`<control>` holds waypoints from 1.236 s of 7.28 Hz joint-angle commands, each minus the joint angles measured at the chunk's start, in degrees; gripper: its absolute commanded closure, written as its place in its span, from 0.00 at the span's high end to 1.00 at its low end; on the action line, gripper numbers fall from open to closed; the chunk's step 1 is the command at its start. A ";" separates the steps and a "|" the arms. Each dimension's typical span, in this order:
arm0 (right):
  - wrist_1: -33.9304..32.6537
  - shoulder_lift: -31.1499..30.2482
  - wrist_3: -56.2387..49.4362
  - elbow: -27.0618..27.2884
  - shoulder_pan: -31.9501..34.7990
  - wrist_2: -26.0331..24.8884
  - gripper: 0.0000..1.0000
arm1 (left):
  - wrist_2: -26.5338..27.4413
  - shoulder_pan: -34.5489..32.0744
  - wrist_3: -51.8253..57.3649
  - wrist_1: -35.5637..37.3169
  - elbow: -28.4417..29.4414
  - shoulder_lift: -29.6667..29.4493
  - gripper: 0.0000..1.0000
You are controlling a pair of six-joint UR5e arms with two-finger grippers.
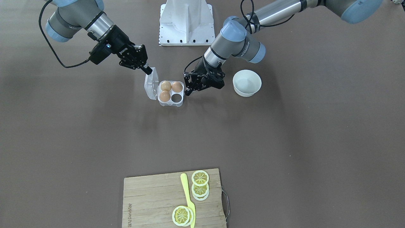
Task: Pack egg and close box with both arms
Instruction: 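Swing the lid over the eggs toward the left gripper with the right gripper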
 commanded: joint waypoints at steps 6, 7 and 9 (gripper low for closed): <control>-3.18 3.66 0.19 -0.35 -1.43 -1.76 0.53 | 0.00 0.28 0.00 0.00 0.03 -0.02 0.00; -3.79 4.44 0.27 -0.52 -1.61 -1.85 0.53 | 0.00 0.28 0.00 0.00 0.03 -0.02 0.00; -4.41 5.68 0.36 -0.44 -1.61 -2.03 0.53 | -0.09 0.28 0.08 -0.35 -0.24 -0.20 0.00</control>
